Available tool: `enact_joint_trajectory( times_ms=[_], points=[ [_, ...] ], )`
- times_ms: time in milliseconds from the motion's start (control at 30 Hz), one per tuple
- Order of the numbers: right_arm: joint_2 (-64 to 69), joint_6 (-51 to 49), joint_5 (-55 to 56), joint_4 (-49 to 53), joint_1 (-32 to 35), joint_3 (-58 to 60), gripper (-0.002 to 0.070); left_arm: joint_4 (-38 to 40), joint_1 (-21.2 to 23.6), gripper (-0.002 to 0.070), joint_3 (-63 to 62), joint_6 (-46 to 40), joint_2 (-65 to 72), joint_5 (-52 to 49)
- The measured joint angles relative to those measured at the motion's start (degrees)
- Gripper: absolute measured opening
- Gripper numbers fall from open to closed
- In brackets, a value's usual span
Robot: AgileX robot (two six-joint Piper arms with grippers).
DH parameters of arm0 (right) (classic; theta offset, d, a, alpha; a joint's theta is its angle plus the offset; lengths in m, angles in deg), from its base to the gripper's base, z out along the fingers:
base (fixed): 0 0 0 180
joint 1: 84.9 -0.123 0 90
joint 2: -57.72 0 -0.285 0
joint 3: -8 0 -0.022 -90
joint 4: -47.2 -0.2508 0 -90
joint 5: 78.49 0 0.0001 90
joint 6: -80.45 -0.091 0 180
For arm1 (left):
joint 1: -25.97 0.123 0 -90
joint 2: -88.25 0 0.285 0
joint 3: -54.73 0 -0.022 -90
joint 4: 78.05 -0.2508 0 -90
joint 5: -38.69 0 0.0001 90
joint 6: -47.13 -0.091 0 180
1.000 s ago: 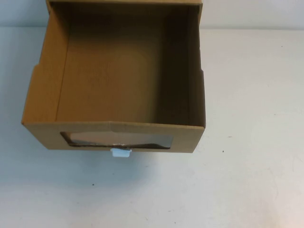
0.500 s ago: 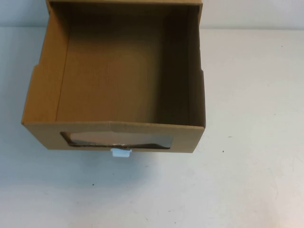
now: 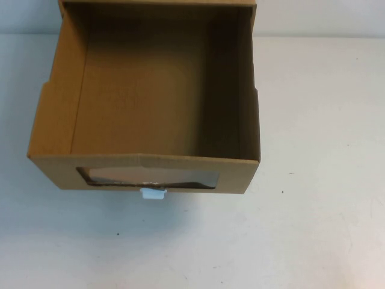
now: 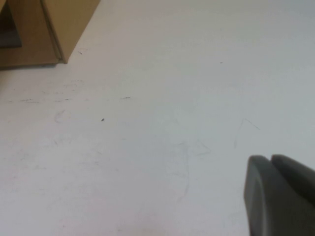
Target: Close the shoe box
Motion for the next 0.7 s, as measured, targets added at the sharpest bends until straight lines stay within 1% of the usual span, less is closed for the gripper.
enact_joint_trajectory(
  times_ms=[167, 267, 400, 567, 633, 700],
  points=[
    [0.0, 0.0, 0.0, 0.0, 0.0, 0.0, -0.0013, 0.5, 0.0, -0.0003, 0.0, 0.2, 0.0, 0.2],
    [0.0, 0.0, 0.0, 0.0, 0.0, 0.0, -0.0013, 3.7, 0.0, -0.0003, 0.0, 0.4, 0.0, 1.2],
    [0.0, 0.0, 0.0, 0.0, 0.0, 0.0, -0.0013, 12.2, 0.0, -0.0003, 0.0, 1.4, 0.0, 4.1],
    [0.0, 0.0, 0.0, 0.0, 0.0, 0.0, -0.0013, 27.9, 0.0, -0.0003, 0.0, 5.5, 0.0, 8.3],
    [0.0, 0.0, 0.0, 0.0, 0.0, 0.0, -0.0013, 31.4, 0.0, -0.0003, 0.0, 5.8, 0.0, 10.3],
    [0.0, 0.0, 0.0, 0.0, 0.0, 0.0, -0.0013, 32.4, 0.0, -0.0003, 0.0, 5.8, 0.0, 11.7]
  ],
)
